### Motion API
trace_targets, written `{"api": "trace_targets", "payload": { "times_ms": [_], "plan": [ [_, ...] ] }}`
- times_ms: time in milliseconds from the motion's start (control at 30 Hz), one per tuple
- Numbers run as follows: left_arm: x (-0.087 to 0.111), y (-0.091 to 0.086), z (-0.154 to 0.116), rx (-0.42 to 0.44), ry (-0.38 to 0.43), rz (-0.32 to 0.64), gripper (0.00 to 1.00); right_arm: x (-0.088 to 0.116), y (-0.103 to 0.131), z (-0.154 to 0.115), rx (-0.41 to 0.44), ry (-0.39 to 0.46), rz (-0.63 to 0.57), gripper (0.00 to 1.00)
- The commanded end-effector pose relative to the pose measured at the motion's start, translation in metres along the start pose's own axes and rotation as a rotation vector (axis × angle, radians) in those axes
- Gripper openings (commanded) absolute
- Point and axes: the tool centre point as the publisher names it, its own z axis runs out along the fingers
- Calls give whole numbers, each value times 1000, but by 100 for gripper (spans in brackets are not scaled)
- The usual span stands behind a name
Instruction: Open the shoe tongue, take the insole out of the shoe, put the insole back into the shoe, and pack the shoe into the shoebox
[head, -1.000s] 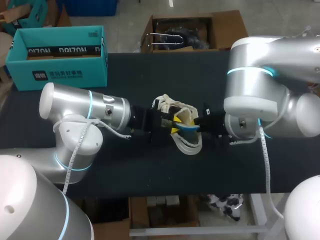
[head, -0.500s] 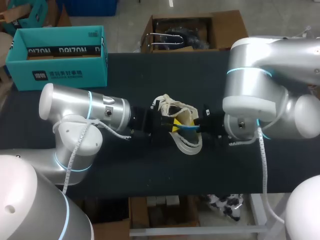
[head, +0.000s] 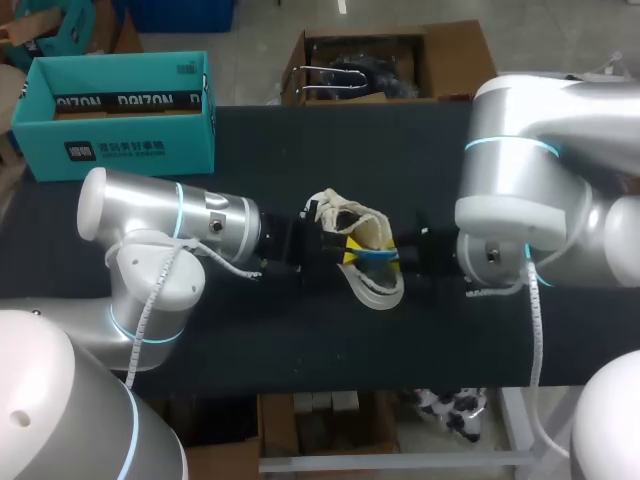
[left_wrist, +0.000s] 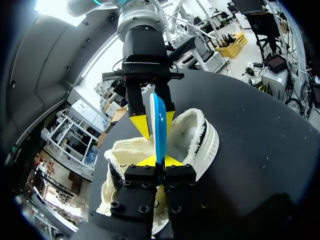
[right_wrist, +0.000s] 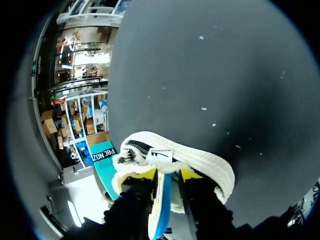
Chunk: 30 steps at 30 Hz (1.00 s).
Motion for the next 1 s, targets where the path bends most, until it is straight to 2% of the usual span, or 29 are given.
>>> {"api": "trace_targets", "payload": {
  "times_ms": [33,100,200,333,400,433,467,500,667,1000],
  "plan": [
    [0,3,4,1,-3,0,0,-4,-5,1,7,65,-8,14],
    [0,3,5,1,-3,0,0,-3,-6,3,18,73,-14,14],
    [0,3,5,1,-3,-1,0,0,-7,3,37,91,-19,21],
    [-1,3,6,1,-5,-1,0,5,-9,2,45,93,-36,22],
    [-1,3,6,2,-5,-1,0,6,-10,0,50,97,-40,21],
    [-2,3,6,3,-5,-1,0,8,-11,0,50,93,-49,16],
    [-2,3,6,4,-5,-2,0,8,-12,-1,56,95,-54,5],
    [-2,3,6,3,-6,-2,0,8,-12,-1,56,94,-54,0],
    [-2,6,8,-1,-8,-2,0,9,-12,1,65,97,-63,0],
    [-5,26,12,-46,-18,-19,0,10,-2,28,87,37,-52,0]
  ]
}}
